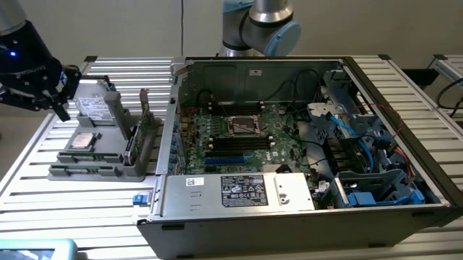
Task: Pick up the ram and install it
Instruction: 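Pick up the ram and move it above insertion slot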
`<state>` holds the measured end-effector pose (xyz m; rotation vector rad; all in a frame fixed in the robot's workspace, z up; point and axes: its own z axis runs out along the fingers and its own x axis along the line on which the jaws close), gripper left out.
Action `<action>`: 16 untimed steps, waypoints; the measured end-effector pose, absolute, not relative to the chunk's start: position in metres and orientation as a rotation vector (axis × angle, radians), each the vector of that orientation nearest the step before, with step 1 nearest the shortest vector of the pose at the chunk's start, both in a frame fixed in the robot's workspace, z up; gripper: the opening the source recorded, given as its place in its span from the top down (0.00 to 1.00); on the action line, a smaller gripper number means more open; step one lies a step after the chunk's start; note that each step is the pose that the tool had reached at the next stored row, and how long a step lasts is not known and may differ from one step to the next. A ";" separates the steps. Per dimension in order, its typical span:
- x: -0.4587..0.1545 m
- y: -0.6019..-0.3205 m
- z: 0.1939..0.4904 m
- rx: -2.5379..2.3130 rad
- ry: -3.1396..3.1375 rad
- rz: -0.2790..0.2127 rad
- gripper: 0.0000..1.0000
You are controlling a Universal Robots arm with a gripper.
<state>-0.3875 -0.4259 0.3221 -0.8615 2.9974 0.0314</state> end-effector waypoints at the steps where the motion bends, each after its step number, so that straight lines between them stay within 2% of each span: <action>1: -0.387 -0.426 0.322 -0.888 2.990 0.032 0.89; 16: -0.387 -0.426 0.321 -1.290 2.843 0.036 0.89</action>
